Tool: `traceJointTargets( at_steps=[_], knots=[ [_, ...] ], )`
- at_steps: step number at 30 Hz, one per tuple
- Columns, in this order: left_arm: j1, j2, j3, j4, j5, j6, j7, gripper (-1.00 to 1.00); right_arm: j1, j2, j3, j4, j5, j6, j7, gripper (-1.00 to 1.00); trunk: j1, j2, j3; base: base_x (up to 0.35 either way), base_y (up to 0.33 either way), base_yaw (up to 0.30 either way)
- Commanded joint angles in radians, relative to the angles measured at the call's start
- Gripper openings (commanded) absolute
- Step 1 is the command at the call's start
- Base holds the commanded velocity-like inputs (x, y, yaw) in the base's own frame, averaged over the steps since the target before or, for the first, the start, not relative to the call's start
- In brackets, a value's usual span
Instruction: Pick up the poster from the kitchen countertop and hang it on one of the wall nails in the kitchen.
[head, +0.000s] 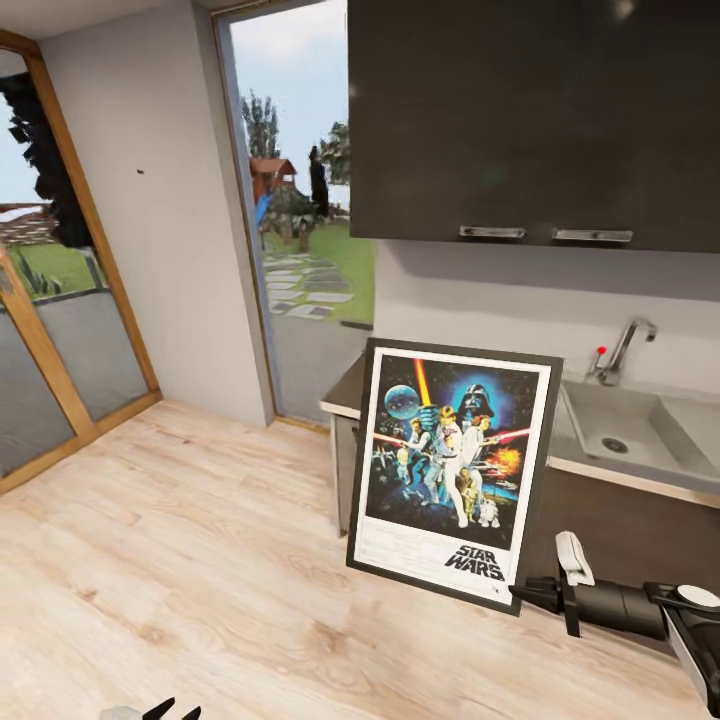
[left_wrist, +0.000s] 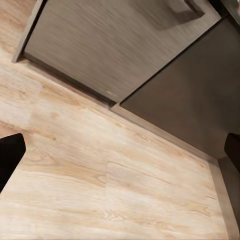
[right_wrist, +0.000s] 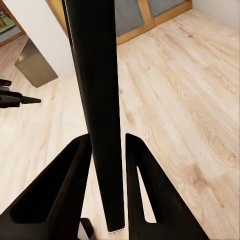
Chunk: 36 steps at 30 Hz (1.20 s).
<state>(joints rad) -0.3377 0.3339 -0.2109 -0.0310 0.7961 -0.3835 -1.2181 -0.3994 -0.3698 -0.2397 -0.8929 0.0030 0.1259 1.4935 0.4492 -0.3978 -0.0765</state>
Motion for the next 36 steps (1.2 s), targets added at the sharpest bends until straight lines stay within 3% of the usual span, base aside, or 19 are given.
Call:
traceJointTargets(
  at_steps=[1,11,36],
  knots=[
    [-0.001,0.0,-0.008,0.0,0.008,-0.005,-0.001,1.0,-0.001,0.0,0.0,-0.001,0.001,0.012,0.005,-1.0,0.001,-0.002,-0.002,0.075,0.288,0.0],
    [-0.001,0.0,-0.007,0.0,0.008,-0.006,-0.002,1.0,-0.001,0.0,-0.001,0.0,0.0,0.012,0.005,-1.0,0.001,-0.002,-0.002,0.055,0.231,0.0],
    [0.0,0.0,-0.008,0.0,0.008,-0.006,-0.003,1.0,-0.001,0.0,-0.001,0.0,0.0,0.012,0.005,-1.0,0.001,-0.002,-0.002,0.002,0.011,0.0]
  ],
)
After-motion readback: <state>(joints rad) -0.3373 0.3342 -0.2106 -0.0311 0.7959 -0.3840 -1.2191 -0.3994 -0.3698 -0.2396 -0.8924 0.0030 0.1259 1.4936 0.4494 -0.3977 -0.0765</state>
